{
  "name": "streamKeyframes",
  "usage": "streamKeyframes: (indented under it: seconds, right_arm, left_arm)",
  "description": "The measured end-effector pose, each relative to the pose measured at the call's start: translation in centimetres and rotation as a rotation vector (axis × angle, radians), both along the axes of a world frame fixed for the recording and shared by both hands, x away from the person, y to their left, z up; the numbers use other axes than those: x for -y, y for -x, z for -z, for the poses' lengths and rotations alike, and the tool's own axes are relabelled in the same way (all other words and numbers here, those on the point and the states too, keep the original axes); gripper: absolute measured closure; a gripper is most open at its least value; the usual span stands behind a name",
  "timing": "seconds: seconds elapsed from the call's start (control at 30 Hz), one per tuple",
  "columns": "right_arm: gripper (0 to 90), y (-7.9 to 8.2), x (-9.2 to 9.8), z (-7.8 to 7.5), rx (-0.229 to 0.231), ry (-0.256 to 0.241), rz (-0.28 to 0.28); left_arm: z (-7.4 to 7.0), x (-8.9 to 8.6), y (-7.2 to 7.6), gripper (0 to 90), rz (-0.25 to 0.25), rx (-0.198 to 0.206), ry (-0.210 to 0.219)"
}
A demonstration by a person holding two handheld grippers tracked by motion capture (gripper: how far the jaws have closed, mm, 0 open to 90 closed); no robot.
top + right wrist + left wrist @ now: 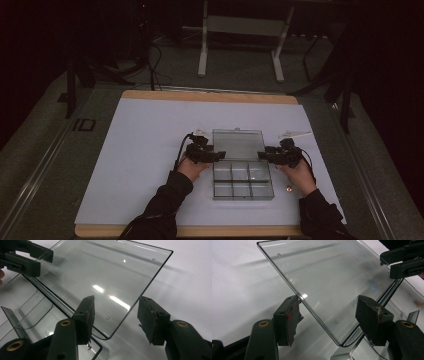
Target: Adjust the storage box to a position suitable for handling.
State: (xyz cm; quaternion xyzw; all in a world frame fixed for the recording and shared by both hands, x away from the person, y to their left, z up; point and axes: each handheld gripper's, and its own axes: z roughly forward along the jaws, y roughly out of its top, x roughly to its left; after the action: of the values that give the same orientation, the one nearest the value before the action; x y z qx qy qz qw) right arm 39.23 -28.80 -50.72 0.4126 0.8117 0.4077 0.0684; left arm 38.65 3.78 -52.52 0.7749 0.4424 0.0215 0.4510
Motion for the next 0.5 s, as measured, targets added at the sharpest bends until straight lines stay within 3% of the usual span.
streamKeyframes:
  seconds: [0.13, 0.3, 0.37, 0.5]
  right_arm:
    - [47.5, 0.0, -0.1, 0.0, -0.005, -0.001, 0.0]
    - [45.6, -0.1, 0.0, 0.3, -0.022, -0.011, 0.011]
    - [44.0, -0.1, -0.1, 0.2, -0.023, -0.008, 0.011]
    - [40.0, -0.1, -0.1, -0.2, -0.01, 0.001, -0.006]
  left_arm:
    - [0.0, 0.0, 0.0, 34.0, -0.015, 0.004, -0.024]
    - [-0.1, 0.0, 0.2, 34.2, -0.016, 0.012, -0.02]
    - [-0.6, 0.1, 0.4, 34.0, -0.002, 0.032, -0.032]
    - [-1.3, 0.2, 0.7, 22.3, 0.025, 0.041, -0.039]
